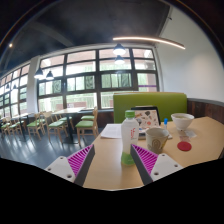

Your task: Pour water

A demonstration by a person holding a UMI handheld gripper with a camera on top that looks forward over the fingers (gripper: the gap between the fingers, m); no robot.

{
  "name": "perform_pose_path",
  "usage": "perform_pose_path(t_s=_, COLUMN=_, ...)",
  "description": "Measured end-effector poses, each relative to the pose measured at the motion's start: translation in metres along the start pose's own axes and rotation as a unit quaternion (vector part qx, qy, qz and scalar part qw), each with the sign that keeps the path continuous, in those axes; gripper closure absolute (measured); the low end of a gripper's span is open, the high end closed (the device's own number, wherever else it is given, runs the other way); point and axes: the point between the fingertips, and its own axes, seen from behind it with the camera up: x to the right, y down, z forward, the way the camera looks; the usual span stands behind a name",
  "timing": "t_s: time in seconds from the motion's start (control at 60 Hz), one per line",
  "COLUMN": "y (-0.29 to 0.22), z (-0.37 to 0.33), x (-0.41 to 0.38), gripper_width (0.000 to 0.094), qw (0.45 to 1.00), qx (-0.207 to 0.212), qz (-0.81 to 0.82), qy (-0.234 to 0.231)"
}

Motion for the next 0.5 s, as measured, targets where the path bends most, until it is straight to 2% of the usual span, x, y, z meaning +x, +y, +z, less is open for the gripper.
perform_pose_path(t_s=0.2, y=-0.002, z=0.045, x=0.034, gripper_width=0.0129, qw=1.000, qx=0.003, qz=-0.008, qy=0.018)
perform_pose_path(t_s=0.367, y=-0.002, z=0.054, x=0.037, gripper_width=0.0132, qw=0.999, qx=0.000, qz=0.002, qy=0.038)
perform_pose_path(t_s=0.433, y=0.000, z=0.083, x=0.063, gripper_width=0.0134, qw=0.999, qx=0.002, qz=0.004, qy=0.044)
perform_pose_path(t_s=0.5, y=-0.001, z=0.094, x=0.068, gripper_width=0.0136, qw=0.999, qx=0.002, qz=0.015, qy=0.038)
